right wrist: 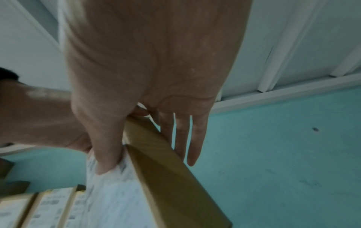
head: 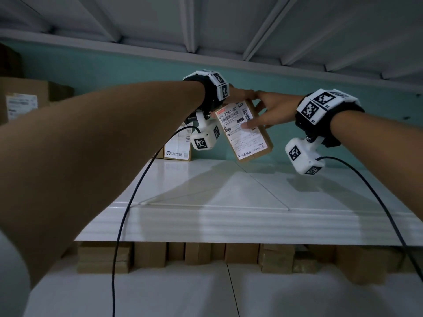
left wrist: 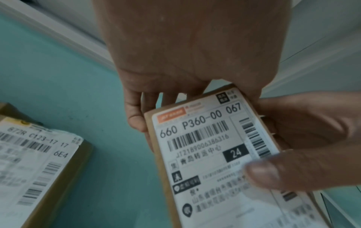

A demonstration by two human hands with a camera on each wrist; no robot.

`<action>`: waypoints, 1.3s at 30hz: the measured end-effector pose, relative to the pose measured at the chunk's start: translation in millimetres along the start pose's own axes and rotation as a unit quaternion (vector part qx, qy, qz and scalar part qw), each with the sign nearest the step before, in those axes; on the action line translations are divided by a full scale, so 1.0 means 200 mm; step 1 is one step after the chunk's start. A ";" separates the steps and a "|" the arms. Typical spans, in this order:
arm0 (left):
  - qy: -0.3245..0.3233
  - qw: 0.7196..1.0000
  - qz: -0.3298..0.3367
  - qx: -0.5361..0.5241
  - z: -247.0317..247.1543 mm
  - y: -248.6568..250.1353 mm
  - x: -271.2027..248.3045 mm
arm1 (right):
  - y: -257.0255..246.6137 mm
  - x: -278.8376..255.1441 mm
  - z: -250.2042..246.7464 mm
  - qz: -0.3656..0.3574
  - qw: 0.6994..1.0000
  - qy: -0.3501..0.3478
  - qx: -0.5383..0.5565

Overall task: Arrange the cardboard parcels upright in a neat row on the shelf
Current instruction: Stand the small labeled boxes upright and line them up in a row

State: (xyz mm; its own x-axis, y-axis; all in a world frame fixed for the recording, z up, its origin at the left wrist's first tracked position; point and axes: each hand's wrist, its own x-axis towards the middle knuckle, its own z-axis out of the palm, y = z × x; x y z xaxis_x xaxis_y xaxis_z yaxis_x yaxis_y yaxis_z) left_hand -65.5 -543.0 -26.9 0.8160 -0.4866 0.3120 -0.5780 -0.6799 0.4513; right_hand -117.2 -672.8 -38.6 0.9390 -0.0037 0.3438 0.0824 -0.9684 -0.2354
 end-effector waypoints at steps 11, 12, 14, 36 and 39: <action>0.021 1.000 0.009 -0.011 -0.15 -0.12 -0.04 | -0.10 0.08 0.02 -0.007 1.000 0.020 -0.014; 0.022 1.000 0.013 -0.009 -0.16 -0.12 -0.04 | -0.11 0.09 0.02 -0.005 1.000 0.024 -0.016; 0.022 0.999 0.021 -0.021 -0.18 -0.14 -0.04 | -0.12 0.09 0.05 -0.003 1.000 0.030 0.001; -0.002 0.978 0.039 0.203 -0.14 -0.33 -0.03 | -0.21 0.11 0.17 -0.049 0.991 0.041 -0.117; 0.025 0.972 0.057 0.227 -0.13 -0.32 -0.03 | -0.24 0.12 0.19 -0.044 0.985 0.047 -0.158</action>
State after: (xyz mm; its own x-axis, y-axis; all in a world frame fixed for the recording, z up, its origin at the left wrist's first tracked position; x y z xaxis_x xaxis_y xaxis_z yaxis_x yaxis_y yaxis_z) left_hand -32.4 -481.3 -35.4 0.7396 -0.5529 0.3839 -0.5986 -0.8011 -0.0005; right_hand -86.3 -617.5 -53.4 0.8968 0.0748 0.4362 0.0398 -0.9953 0.0887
